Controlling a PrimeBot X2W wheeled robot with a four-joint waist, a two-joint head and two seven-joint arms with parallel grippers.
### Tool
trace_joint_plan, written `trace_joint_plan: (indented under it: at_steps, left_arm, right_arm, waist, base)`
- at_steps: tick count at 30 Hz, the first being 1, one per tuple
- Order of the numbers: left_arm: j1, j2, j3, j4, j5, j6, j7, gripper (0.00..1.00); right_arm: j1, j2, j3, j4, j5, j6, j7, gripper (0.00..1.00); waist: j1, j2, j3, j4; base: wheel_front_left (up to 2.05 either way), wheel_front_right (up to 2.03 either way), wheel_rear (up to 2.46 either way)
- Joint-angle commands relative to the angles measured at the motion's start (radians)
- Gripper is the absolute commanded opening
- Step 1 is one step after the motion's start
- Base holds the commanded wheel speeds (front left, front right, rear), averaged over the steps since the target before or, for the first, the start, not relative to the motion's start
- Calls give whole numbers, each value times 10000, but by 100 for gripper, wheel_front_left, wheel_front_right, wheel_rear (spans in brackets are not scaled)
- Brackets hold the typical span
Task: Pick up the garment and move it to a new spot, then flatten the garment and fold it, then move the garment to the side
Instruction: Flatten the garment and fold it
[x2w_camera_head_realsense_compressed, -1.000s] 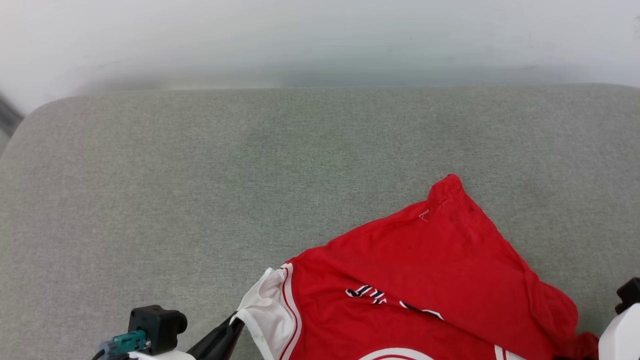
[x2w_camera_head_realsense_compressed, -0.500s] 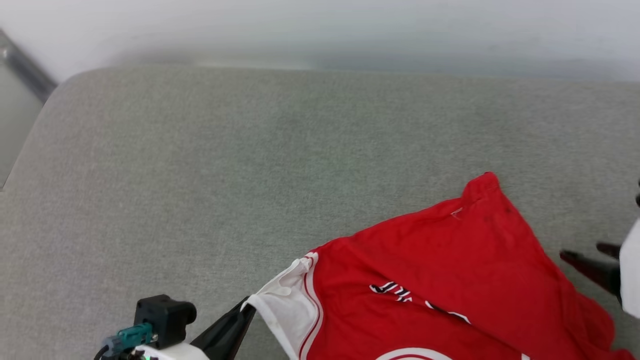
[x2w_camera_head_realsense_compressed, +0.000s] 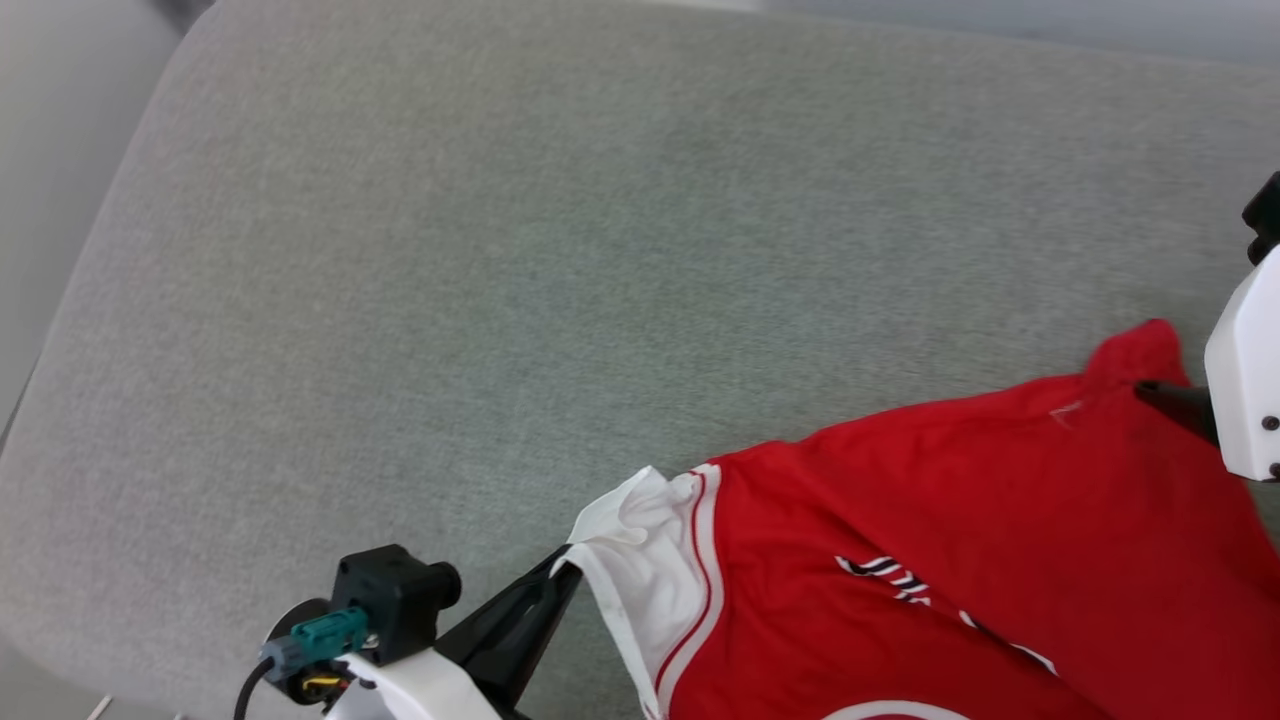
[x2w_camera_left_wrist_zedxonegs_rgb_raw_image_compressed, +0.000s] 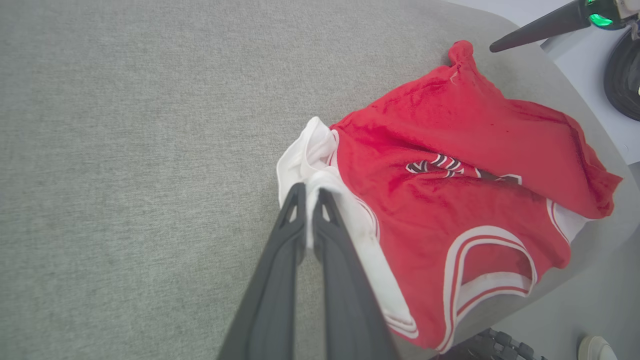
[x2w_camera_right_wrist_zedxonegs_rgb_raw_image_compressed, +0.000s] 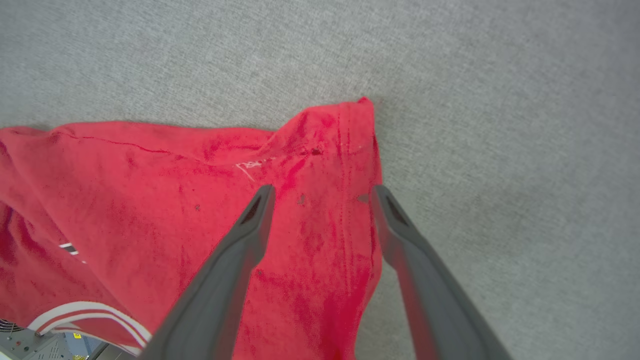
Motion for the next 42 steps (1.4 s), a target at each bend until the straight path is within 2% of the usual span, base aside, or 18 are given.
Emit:
trace_joint_plan:
  at_steps: [1, 11, 16, 17, 18, 19, 29, 34, 37, 39, 42]
  left_arm:
    - [-183, -90, -43, 24, 30, -73, 10, 0]
    - [-675, -423, -277, 450, 70, -410, -117, 0]
    - [-679, -515, -347, 594, 3, -492, -206, 0]
    - [-683, -529, -355, 613, -9, -506, -212, 0]
    - [-694, -532, -355, 632, -17, -518, -228, 0]
    - [-706, -533, -355, 649, -31, -528, -237, 0]
    - [-703, -345, -150, 788, -35, -468, -355, 0]
    - [-587, -61, 162, 644, -49, -305, -404, 0]
    - [-460, -51, 478, 494, -446, -248, -497, 0]
    - [-501, 263, 734, 540, -352, -193, -523, 0]
    - [-500, 384, 1053, 388, -495, -103, -646, 0]
  right_arm:
    - [-132, -79, 66, 117, -98, -4, 37, 100]
    - [-156, -622, 608, 1476, -705, -4, 13, 100]
    - [46, -533, 756, 2032, -624, -4, -62, 100]
    - [96, -550, 826, 2104, -614, -4, -11, 73]
    - [112, -565, 888, 2157, -604, -4, -2, 27]
    - [98, -582, 922, 2192, -596, -4, -32, 0]
    - [-629, -615, 1047, 2332, -325, -4, -1274, 0]
    - [-926, -615, 1310, 2235, 162, -4, -2434, 0]
    - [-1083, -657, 1439, 2097, 376, -4, -3367, 0]
    - [-1105, -638, 1580, 2048, 566, -4, -3751, 0]
    - [-1098, -607, 1622, 1770, 799, -4, -4128, 0]
  waist:
    - [-2, 0, 410, 431]
    - [-2, 0, 902, 1045]
    - [-2, 0, 973, 1154]
    - [-2, 0, 992, 1164]
    - [-2, 0, 1010, 1169]
    - [-2, 0, 1029, 1174]
    - [-2, 0, 553, 819]
    - [-2, 0, -215, 297]
    - [-2, 0, -726, -52]
    - [-2, 0, -1064, -299]
    - [-2, 0, -1547, -640]
  base:
    - [0, 0, 0]
    - [0, 0, 0]
    - [0, 0, 0]
    - [0, 0, 0]
    - [0, 0, 0]
    - [0, 0, 0]
    - [0, 0, 0]
    - [0, 0, 0]
    - [0, 0, 0]
    - [0, 0, 0]
    - [0, 0, 0]
